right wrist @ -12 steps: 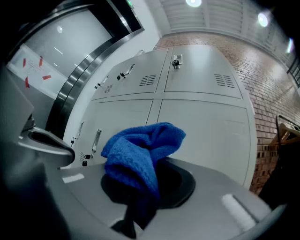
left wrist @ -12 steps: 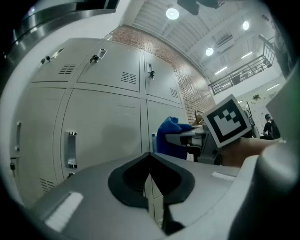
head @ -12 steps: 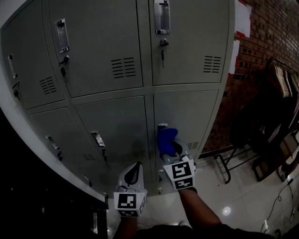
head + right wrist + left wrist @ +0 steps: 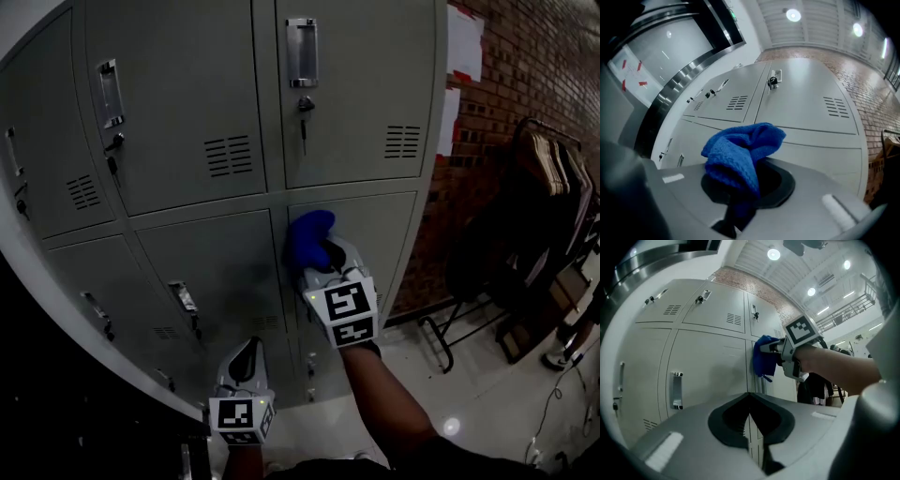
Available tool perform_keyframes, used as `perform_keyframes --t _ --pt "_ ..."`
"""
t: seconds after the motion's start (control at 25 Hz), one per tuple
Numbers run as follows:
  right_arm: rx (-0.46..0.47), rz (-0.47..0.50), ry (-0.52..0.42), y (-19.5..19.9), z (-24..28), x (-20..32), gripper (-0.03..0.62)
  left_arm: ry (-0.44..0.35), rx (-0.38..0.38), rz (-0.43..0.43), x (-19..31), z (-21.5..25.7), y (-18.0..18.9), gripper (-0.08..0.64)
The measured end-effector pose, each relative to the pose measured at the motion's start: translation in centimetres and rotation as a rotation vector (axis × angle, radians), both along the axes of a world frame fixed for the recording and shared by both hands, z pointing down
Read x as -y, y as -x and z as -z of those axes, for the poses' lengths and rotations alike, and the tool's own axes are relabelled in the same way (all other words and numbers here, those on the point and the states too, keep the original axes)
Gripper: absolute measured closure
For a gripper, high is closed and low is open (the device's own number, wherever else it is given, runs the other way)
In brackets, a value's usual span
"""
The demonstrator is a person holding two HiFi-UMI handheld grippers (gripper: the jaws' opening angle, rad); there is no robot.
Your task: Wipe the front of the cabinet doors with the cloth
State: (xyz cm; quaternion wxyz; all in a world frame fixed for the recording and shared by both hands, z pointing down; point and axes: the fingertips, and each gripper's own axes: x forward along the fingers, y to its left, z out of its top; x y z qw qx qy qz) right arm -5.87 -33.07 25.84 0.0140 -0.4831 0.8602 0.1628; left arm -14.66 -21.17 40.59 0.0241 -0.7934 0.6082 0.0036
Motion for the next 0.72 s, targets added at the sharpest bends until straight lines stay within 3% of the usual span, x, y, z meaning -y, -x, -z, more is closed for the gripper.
perform_keyframes --t 0.2,0.72 --pt "-0.073 -0.016 -0.021 0.6 1.4 1.1 0.534 0.005 -0.009 -0.009 0.4 -0.3 -0.2 0.548" --pt "-0.116 0.005 -0.021 -0.2 1.2 1.7 0.535 0.021 -0.01 -0.008 1.1 -0.8 -0.4 0.548"
